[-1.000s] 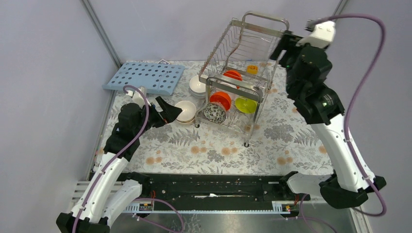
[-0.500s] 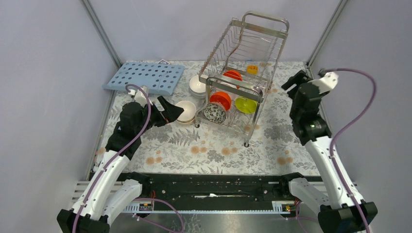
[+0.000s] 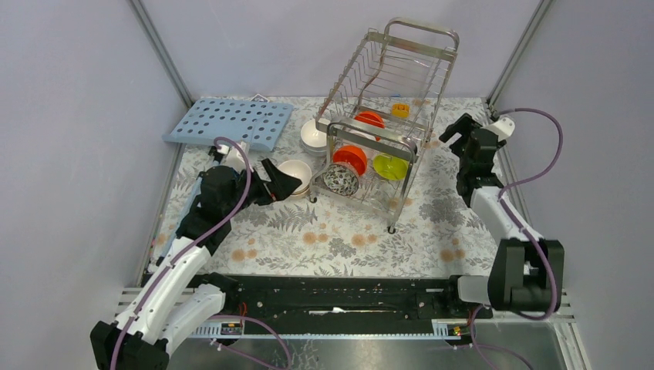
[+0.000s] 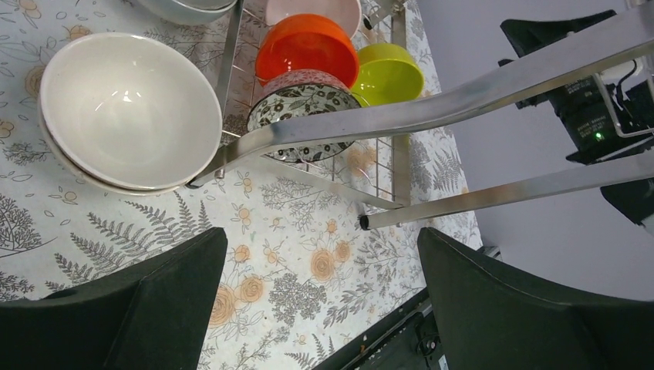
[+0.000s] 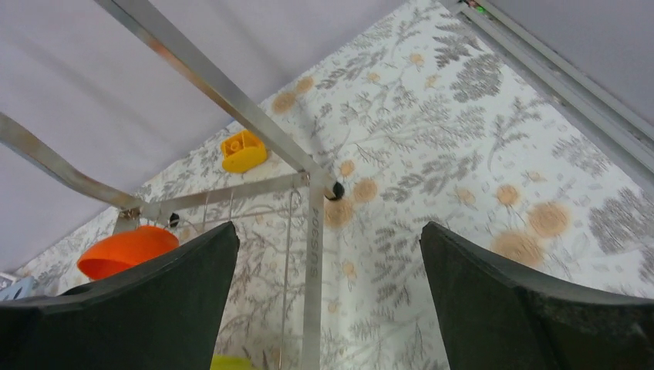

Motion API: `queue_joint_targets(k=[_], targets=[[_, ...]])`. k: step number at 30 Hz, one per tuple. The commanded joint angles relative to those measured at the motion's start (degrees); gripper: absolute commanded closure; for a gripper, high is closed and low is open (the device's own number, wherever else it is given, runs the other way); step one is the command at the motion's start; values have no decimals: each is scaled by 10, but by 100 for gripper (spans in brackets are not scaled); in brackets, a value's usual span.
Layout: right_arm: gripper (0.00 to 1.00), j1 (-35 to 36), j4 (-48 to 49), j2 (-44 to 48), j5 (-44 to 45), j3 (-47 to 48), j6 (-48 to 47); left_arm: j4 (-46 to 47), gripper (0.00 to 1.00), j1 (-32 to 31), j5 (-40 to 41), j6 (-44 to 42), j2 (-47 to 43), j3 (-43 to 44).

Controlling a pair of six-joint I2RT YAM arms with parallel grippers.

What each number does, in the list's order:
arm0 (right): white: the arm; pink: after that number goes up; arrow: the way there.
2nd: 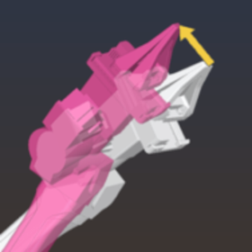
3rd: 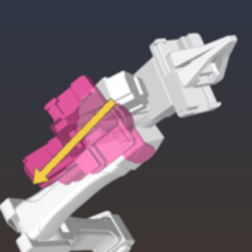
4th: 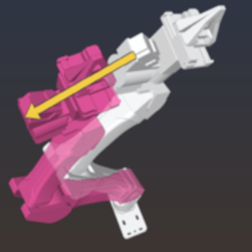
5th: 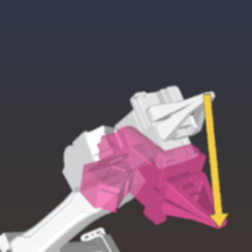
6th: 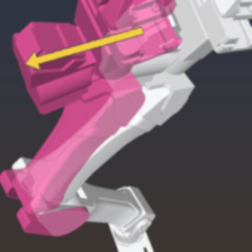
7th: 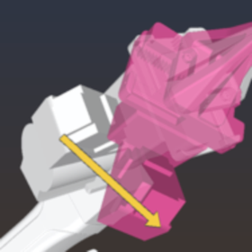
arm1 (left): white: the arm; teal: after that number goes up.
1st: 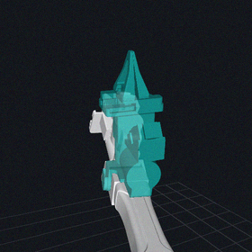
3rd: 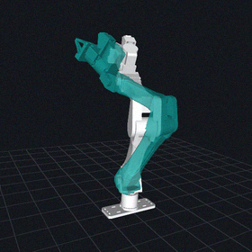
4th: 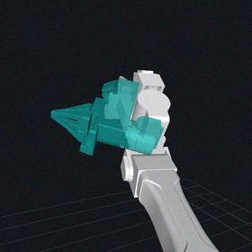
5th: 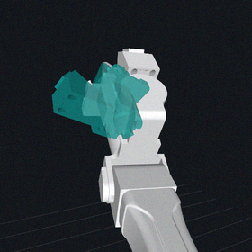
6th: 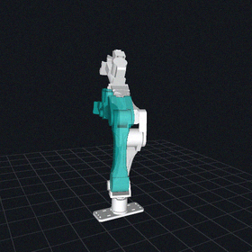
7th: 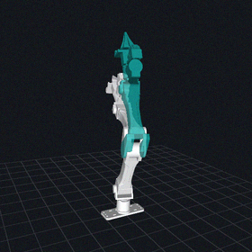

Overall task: Unload the bowls from the dish rack
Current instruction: Adjust the dish rack at the center of the board.

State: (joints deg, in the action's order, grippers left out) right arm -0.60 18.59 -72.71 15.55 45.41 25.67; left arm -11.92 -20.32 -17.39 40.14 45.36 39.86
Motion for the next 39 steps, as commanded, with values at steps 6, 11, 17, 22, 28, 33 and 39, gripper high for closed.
queue_joint_targets(k=[6, 11, 17, 22, 28, 33, 39], targets=[[9, -13, 331, -177, -129, 37, -69, 55, 1, -3, 9, -11, 9, -7], [12, -12, 372, -258, -96, 75, -72, 76, 1, -3, 13, -3, 17, -14], [14, -12, 404, -328, -98, 130, -64, 87, 1, -4, 8, 0, 49, -19], [16, -12, 395, -366, -98, 177, -65, 98, 1, -4, 11, -1, 54, -25], [19, -13, 344, -402, -103, 235, -71, 99, 1, -4, 11, -7, 69, -18], [29, -12, 326, -422, -109, 264, -71, 100, 1, -4, 12, -7, 81, -25], [57, -12, 311, -424, -93, 269, -80, 101, 1, -4, 15, -10, 83, -30]])
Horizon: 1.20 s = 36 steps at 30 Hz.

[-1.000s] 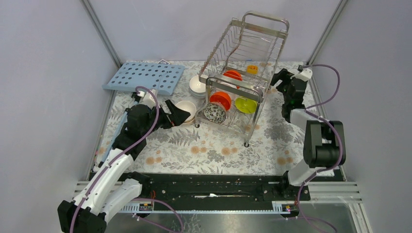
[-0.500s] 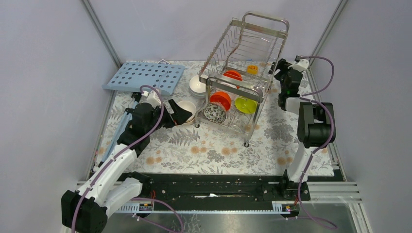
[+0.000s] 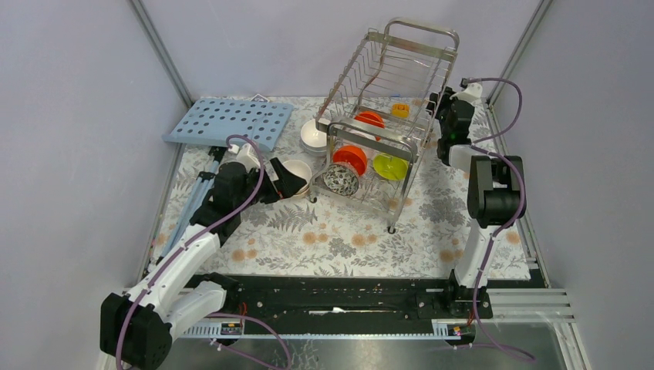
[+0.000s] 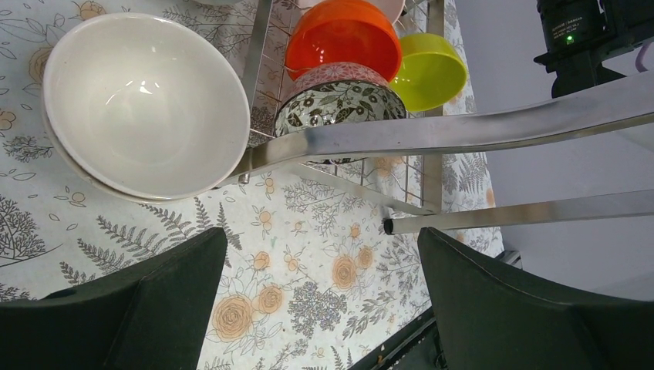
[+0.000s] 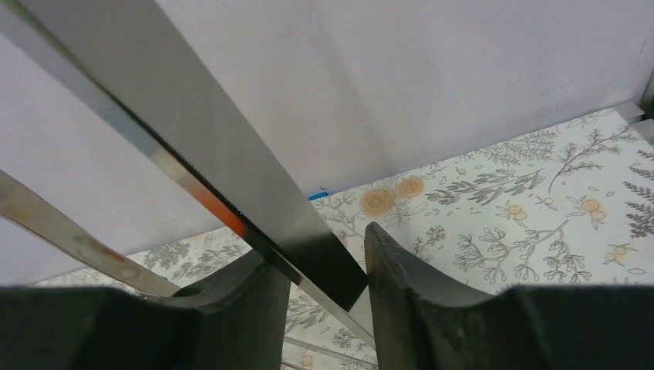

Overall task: Unload the bowls from the dish rack
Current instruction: Adjust the dish rack at the center of the board.

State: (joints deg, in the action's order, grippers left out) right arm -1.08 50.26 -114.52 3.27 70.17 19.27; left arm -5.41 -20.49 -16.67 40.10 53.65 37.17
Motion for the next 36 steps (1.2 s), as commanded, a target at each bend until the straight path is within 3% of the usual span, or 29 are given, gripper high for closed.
queue_joint_targets(k=[1, 14, 28, 36], targets=[[60, -8, -9, -4, 34, 21, -19, 36, 1, -3, 9, -10, 1, -3], [100, -23, -74, 43, 143, -3, -29, 21, 1, -2, 11, -5, -14, -1], [100, -49, -184, 151, 267, -94, 9, 52, 2, -9, -17, 19, 15, 4], [100, -52, -331, 260, 339, -164, 87, 81, 2, -40, -3, 49, 21, 21]])
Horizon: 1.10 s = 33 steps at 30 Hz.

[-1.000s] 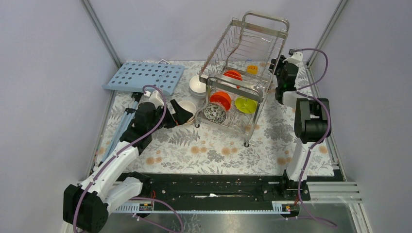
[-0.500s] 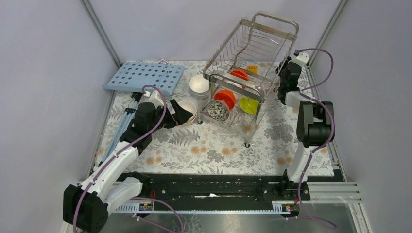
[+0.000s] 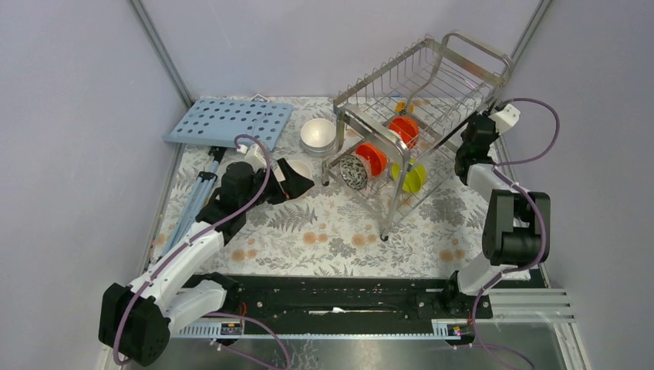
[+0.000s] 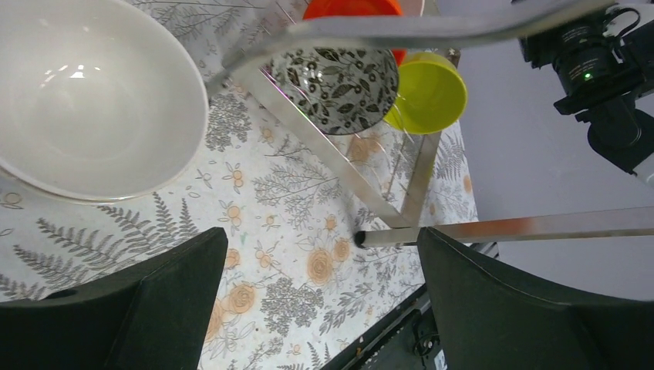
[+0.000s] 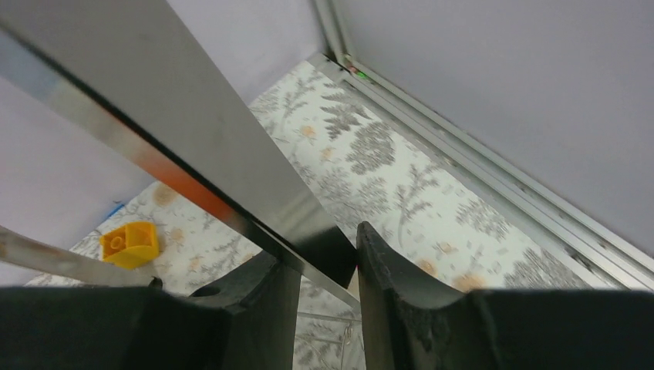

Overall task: Unload the bowls from the dish rack
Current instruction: Adjust the dish rack at the center of the board.

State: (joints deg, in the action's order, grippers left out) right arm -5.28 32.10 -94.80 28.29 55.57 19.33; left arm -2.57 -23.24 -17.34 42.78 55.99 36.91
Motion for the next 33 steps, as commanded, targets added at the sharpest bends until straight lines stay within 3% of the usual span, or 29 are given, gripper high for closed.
queue_joint_targets(k=[1, 9, 17, 33], targets=[[99, -10, -170, 76, 90, -23, 99, 58, 2, -17, 5, 26, -4, 25], [98, -10, -314, 156, 112, -40, 169, 64, 3, -78, 34, 32, -20, 22], [96, -10, -292, 217, 111, -85, 121, 98, 2, -134, 90, 2, -55, -5], [96, -11, -307, 268, 218, -90, 27, 186, 2, -180, 78, -21, -10, -3]])
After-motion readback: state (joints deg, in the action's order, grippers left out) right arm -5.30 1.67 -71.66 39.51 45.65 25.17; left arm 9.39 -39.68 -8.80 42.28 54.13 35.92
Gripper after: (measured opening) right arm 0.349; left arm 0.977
